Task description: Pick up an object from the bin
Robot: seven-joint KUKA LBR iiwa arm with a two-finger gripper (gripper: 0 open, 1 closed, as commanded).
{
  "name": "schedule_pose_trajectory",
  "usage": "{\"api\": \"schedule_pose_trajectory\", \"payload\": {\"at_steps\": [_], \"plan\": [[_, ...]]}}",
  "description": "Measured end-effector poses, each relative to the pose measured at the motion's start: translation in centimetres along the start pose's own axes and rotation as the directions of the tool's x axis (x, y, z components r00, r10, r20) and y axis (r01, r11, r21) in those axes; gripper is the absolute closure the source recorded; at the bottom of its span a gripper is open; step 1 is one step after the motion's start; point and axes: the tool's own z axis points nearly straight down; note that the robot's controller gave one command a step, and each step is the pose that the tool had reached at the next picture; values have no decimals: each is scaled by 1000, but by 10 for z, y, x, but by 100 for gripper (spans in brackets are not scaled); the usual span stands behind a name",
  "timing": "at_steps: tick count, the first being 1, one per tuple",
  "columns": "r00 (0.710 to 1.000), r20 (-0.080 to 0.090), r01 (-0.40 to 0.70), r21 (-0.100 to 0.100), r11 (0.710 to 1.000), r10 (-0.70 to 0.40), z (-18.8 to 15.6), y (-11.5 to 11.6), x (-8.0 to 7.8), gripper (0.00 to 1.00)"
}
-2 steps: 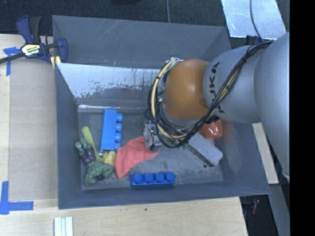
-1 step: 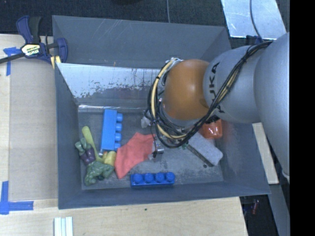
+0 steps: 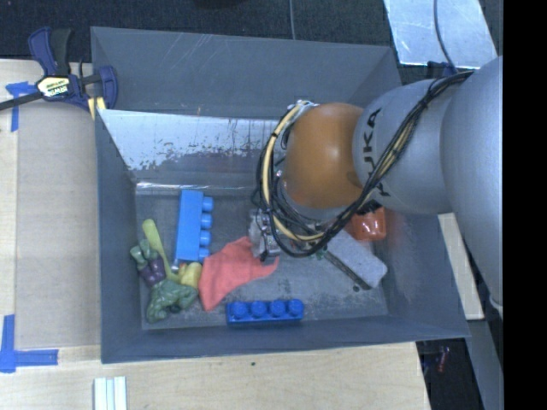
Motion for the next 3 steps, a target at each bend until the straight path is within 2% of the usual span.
{"api": "schedule_pose_trajectory", "payload": {"at_steps": [1,2,3], "plan": [[1000,0,0,0,1000,0,0,0,0,0],[1000,0,0,0,1000,0,0,0,0,100],[1000,0,0,0,1000,0,0,0,0,100]]}}
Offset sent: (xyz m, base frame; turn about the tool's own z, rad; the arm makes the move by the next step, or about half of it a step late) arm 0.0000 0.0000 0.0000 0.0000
